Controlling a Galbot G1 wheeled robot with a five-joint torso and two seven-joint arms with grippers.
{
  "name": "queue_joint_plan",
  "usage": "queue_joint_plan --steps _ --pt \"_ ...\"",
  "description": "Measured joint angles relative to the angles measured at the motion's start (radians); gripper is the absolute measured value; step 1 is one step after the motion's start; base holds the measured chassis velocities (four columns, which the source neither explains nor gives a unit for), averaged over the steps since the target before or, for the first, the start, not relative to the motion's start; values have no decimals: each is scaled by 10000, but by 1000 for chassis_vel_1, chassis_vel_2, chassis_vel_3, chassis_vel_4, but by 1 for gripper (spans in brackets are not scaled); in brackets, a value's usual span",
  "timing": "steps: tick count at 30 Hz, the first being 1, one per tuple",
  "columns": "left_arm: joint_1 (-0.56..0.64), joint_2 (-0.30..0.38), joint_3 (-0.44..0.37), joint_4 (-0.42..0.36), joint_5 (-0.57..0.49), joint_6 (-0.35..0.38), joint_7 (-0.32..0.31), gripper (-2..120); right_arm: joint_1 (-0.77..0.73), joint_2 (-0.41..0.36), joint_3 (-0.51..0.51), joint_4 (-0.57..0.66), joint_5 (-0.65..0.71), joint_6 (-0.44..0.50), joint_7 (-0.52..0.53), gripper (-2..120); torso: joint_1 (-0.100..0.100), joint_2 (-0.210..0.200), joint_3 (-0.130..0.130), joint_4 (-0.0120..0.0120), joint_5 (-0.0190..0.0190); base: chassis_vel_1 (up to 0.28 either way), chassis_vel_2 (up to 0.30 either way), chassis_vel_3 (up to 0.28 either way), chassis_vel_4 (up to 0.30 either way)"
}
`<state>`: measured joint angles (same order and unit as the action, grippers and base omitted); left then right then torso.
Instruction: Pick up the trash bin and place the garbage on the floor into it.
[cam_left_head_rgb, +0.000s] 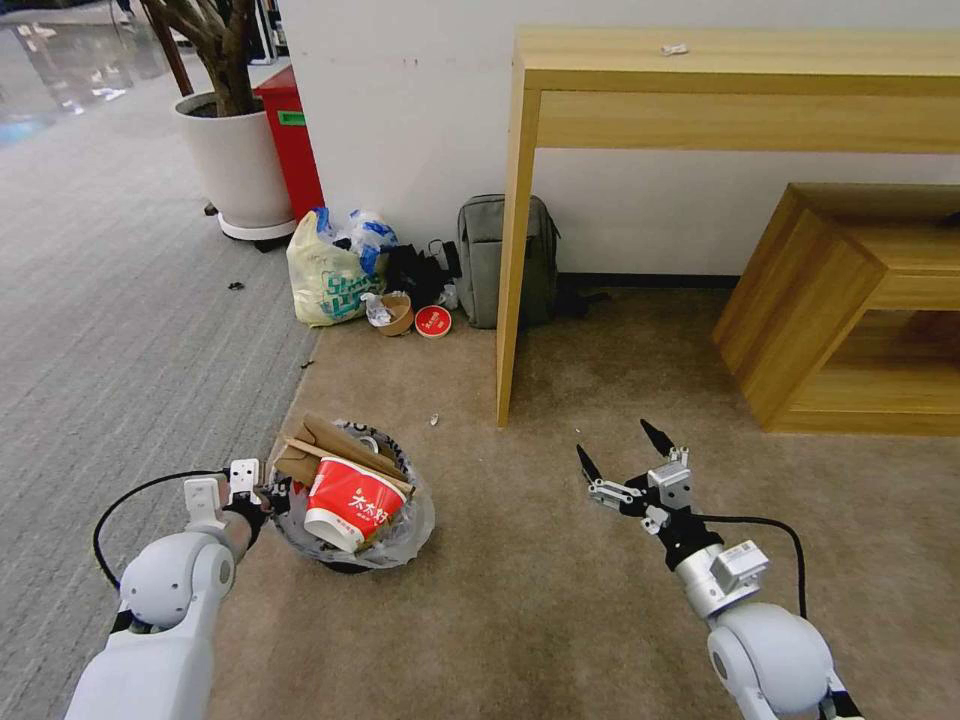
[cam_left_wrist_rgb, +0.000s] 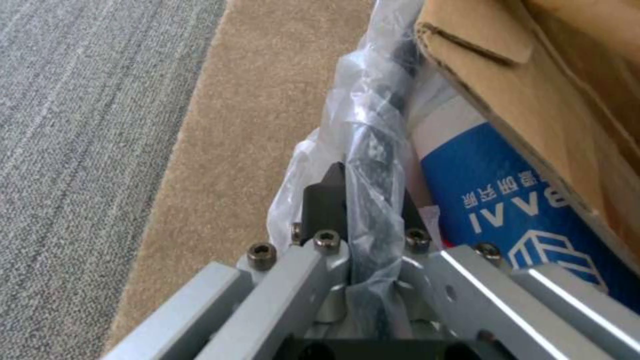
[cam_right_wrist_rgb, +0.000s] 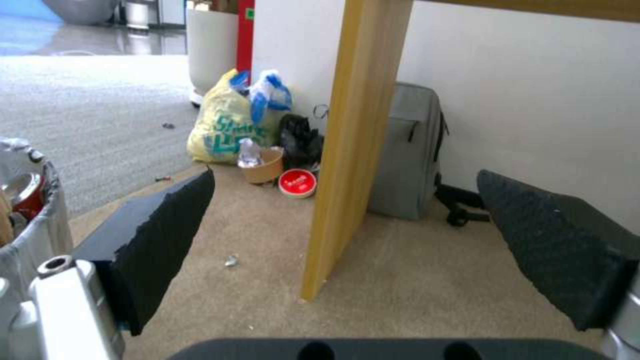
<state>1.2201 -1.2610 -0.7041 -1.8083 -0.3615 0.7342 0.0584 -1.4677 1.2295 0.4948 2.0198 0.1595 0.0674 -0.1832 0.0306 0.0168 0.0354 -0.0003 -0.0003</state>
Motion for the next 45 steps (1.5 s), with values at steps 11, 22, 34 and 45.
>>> queue_joint_plan --steps 11,22,34,45 --pt "31 26 -54 -45 22 9 62 27 94 -22 -134 -54 6 -105 8 100 0 0 0 1 2 0 0 0 0" --pt "39 101 -94 -71 2 14 172 66 114 -1 -168 -134 23 -160 15 100 0 0 0 1 3 0 0 0 0" --pt "163 145 -278 -163 -176 14 224 99 165 25 -222 -292 24 -165 24 100 0 0 0 2 3 0 0 0 0" --pt "384 227 -598 -220 -526 -5 167 100 228 37 -263 -350 109 -176 32 100 0 0 0 2 3 0 0 0 0"
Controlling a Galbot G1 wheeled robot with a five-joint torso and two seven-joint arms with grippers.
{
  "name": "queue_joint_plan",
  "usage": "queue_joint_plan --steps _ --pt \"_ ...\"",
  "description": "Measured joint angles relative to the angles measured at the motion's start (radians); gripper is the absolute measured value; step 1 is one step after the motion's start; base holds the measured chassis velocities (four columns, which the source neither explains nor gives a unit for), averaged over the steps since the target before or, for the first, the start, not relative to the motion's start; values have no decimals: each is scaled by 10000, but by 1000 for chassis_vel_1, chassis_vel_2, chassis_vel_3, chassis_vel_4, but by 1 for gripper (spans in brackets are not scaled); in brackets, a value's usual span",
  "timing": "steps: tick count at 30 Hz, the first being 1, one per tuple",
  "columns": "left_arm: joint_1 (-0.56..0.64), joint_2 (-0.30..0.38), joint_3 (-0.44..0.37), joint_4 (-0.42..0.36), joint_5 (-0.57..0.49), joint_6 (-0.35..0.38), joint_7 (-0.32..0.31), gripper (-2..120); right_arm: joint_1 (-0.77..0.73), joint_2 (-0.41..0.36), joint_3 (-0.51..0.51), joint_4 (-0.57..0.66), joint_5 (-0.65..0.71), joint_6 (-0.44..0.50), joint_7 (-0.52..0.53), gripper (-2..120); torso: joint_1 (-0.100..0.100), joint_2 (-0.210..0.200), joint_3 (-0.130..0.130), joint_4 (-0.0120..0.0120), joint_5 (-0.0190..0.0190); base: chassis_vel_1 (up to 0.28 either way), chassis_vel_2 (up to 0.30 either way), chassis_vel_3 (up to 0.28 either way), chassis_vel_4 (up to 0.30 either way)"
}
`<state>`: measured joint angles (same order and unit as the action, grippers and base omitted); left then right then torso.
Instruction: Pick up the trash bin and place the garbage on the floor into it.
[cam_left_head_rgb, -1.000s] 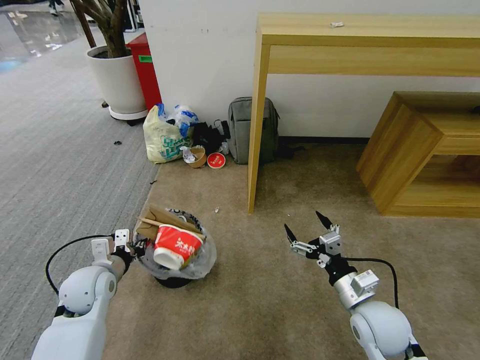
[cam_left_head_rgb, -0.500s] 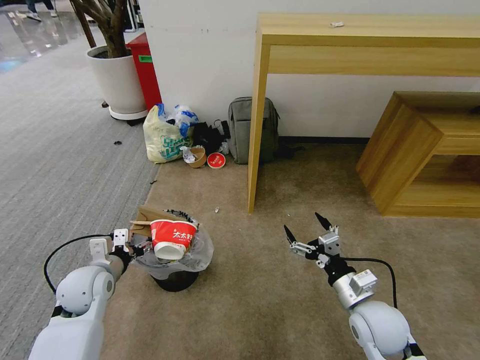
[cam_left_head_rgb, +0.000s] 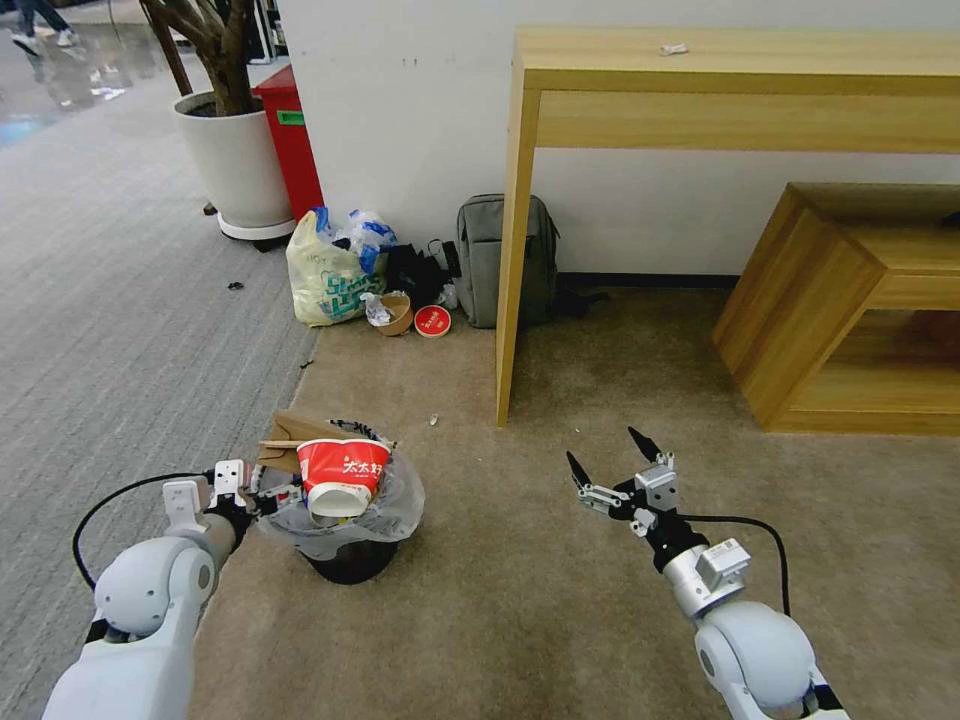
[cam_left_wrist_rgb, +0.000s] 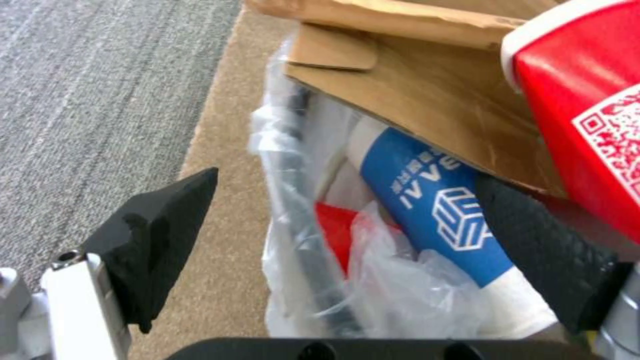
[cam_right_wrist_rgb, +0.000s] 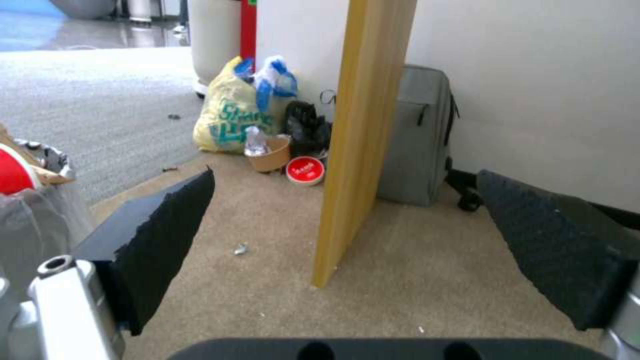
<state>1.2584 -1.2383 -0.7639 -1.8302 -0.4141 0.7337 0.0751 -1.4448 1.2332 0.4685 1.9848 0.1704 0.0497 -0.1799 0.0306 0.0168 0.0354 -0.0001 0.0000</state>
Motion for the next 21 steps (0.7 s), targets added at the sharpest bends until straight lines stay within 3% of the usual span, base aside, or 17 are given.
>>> queue_joint_plan --steps 12,16,20,21 --pt "380 -79 -475 -355 -616 -355 -263 100 89 37 -52 172 267 -136 102 100 0 0 0 -1 1 0 0 0 0" --pt "783 -214 -810 -624 -1025 -782 -243 100 85 -1 51 401 510 -277 176 100 0 0 0 0 0 0 0 0 0" --pt "1165 -350 -1226 -889 -1432 -1665 185 100 41 5 142 669 613 -498 452 100 0 0 0 0 0 0 0 0 0" --pt "1361 -426 -1370 -1092 -1492 -2454 493 100 -20 53 191 880 664 -697 639 100 0 0 0 0 1 0 0 0 0"
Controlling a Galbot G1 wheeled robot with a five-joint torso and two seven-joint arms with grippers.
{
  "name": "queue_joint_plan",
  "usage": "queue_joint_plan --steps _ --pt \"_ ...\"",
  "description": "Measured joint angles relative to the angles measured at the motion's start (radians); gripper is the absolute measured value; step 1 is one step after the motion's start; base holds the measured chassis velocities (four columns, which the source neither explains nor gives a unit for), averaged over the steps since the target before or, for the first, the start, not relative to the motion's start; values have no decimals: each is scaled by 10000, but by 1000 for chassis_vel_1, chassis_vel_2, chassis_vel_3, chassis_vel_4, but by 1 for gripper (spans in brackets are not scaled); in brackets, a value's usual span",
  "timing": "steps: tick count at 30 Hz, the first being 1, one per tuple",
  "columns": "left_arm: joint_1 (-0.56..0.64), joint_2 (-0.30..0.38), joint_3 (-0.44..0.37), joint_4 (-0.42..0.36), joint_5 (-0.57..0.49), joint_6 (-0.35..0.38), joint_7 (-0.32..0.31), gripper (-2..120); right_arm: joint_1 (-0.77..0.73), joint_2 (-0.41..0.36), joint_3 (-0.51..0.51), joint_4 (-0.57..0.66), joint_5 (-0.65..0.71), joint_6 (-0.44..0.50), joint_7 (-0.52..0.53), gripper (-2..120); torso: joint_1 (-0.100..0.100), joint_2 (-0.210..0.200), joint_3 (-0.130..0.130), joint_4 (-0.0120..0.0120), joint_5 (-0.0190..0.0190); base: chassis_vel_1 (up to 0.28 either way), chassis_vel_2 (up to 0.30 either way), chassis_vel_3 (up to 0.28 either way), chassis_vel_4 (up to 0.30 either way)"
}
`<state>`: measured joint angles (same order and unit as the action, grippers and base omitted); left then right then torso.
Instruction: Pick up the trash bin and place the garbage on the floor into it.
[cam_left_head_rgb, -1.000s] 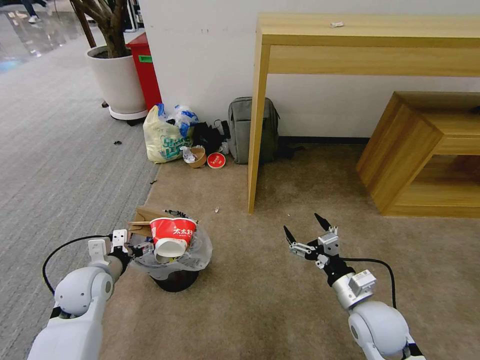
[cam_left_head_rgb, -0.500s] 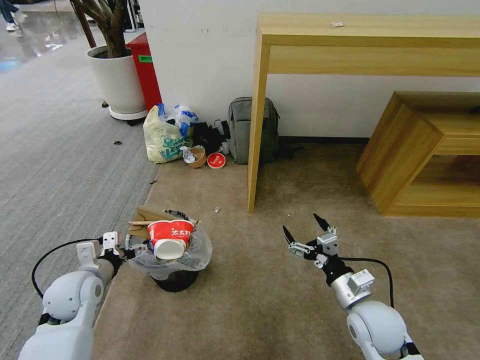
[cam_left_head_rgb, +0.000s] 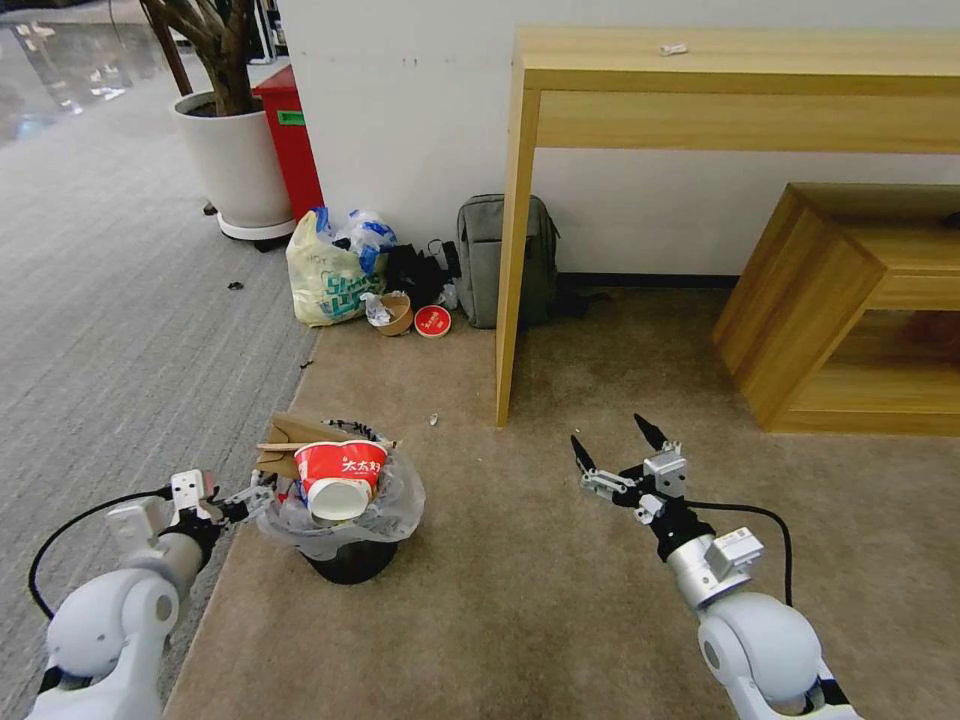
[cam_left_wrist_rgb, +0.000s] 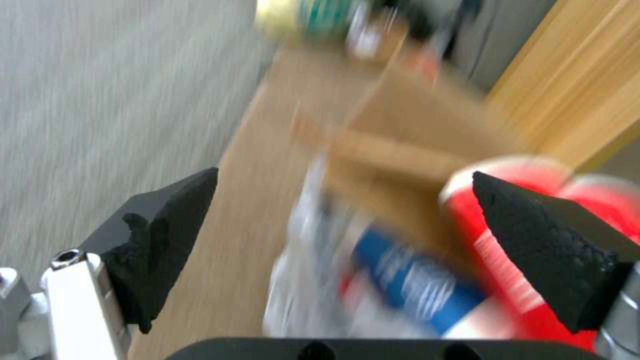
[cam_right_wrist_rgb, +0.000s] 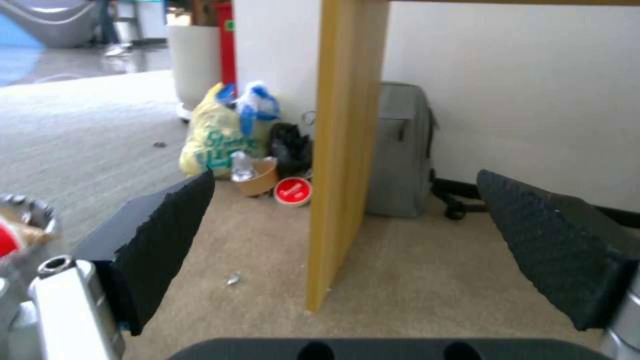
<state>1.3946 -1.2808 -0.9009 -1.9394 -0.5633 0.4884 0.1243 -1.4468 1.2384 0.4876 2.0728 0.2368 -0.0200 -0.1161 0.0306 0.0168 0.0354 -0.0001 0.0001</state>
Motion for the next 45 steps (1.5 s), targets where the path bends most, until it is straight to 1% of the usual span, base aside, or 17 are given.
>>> queue_joint_plan --steps 1,2,3,4,5,7,9,11,12,14,16,17,20,26,28,32,45 --pt "0 0 0 0 0 0 0 100 0 0 0 0 0 0 0 100 0 0 0 0 0 0 0 0 0" --pt "170 -95 -101 -196 -8 -588 227 100 -72 60 55 182 27 -166 151 100 -1 0 0 -1 0 0 0 0 0" --pt "238 -140 -132 -278 -10 -799 286 100 -125 96 90 270 31 -230 221 100 0 0 0 1 -1 0 0 0 0" --pt "502 -341 -169 -561 3 -1637 389 100 -317 227 225 533 31 -344 390 100 0 0 -1 0 2 0 0 0 0" --pt "502 -341 -169 -561 3 -1637 389 100 -317 227 225 533 31 -344 390 100 0 0 -1 0 2 0 0 0 0" --pt "959 -735 -144 -999 353 -2544 468 100 -702 455 519 912 -94 -380 532 100 -1 0 -1 -1 0 0 0 0 0" --pt "1278 -1070 -101 -1270 676 -3022 540 100 -1112 627 747 1209 -263 -346 616 100 0 0 -1 0 -1 0 0 0 0" --pt "1334 -1131 -89 -1317 722 -3106 555 100 -1195 659 789 1262 -293 -324 623 100 0 0 -1 0 -1 0 0 0 0" --pt "1580 -1378 -32 -1557 846 -3372 675 100 -1533 808 966 1495 -448 -214 664 100 -1 0 -1 -1 0 0 0 0 0" --pt "1726 -1489 -7 -1681 891 -3429 813 100 -1775 904 1066 1637 -578 -132 666 100 -1 0 -1 -1 0 0 0 0 0" --pt "2095 -1673 30 -1951 1069 -3505 1134 100 -2394 1082 1237 1867 -887 231 651 100 -1 0 -1 -2 0 0 0 0 0" --pt "2095 -1673 30 -1951 1069 -3505 1134 100 -2394 1082 1237 1867 -887 231 651 100 -1 0 -1 -2 0 0 0 0 0" --pt "2323 -1732 34 -2075 1170 -3613 1205 100 -2962 1150 1328 2032 -1082 659 674 100 -1 0 -2 -1 0 0 0 0 0" --pt "2398 -1714 27 -2289 1334 -3667 1136 100 -3483 1294 1357 2241 -1304 1029 842 100 -1 1 -1 -1 0 0 0 0 0" --pt "2460 -1728 30 -2395 1627 -3731 1081 100 -3805 1427 1321 2340 -1536 1244 938 100 -1 0 -1 -2 -1 0 0 0 0" --pt "2494 -1740 43 -2427 1812 -3770 1059 100 -3886 1534 1229 2361 -1754 1409 1028 100 -1 1 -1 -1 -1 0 0 0 0" --pt "2484 -1737 52 -2426 1823 -3769 1041 100 -3861 1541 1209 2358 -1772 1418 1038 100 0 0 0 0 -1 0 0 0 0"
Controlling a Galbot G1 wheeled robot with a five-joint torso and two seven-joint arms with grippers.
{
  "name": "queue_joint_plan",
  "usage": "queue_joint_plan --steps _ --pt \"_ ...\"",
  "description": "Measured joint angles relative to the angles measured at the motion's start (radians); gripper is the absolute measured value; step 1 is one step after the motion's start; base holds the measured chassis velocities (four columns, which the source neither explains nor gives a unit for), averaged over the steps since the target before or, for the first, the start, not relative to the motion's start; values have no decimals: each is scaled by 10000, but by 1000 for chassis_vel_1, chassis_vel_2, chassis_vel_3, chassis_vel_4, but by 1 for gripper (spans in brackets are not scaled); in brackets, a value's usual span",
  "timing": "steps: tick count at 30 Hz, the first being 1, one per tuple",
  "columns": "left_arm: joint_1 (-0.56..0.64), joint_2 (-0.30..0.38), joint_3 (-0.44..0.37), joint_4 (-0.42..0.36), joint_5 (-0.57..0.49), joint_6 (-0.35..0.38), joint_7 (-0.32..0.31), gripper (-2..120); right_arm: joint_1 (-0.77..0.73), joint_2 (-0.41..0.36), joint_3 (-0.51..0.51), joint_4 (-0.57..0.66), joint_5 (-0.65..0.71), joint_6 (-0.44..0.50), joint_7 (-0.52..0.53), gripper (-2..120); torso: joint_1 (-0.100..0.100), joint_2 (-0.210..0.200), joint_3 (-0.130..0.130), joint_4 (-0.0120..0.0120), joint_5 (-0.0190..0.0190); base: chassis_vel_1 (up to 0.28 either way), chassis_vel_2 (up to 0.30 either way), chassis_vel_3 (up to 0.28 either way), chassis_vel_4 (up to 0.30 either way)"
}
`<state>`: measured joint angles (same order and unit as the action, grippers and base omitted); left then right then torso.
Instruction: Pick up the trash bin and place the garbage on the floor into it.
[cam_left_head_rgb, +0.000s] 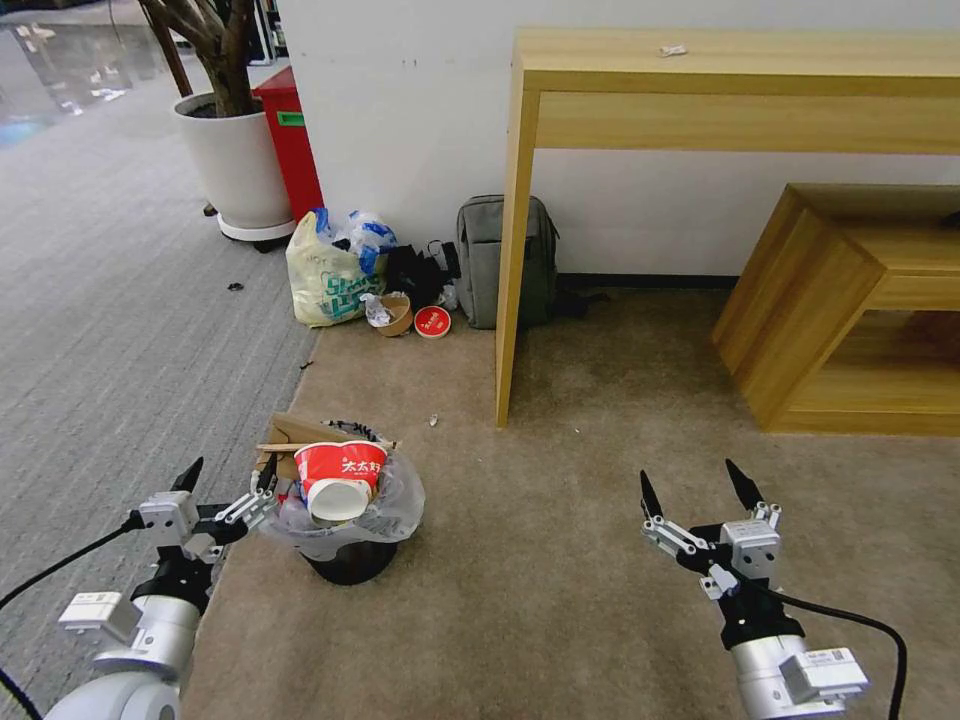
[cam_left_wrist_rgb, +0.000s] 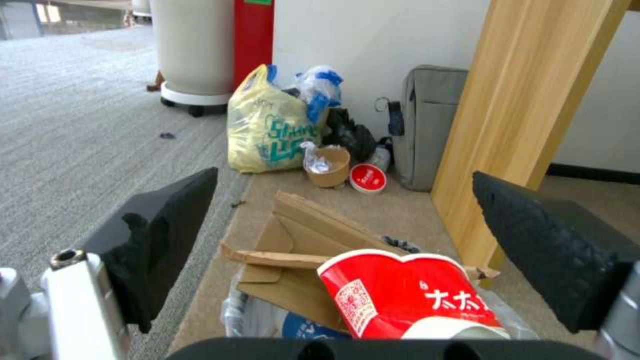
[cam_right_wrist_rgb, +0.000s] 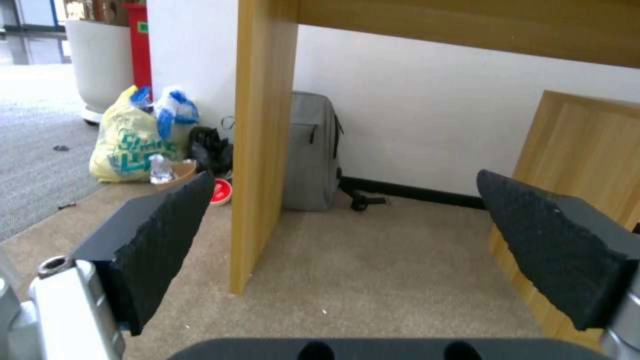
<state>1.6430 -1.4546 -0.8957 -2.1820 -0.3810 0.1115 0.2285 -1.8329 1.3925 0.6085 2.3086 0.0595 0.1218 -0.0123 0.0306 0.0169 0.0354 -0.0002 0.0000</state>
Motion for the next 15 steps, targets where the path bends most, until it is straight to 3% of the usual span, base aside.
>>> queue_joint_plan --steps 15 --pt "-11 9 4 17 -18 19 -13 100 20 -11 -6 -21 10 -17 -1 100 0 -2 0 0 0 0 0 0 0"
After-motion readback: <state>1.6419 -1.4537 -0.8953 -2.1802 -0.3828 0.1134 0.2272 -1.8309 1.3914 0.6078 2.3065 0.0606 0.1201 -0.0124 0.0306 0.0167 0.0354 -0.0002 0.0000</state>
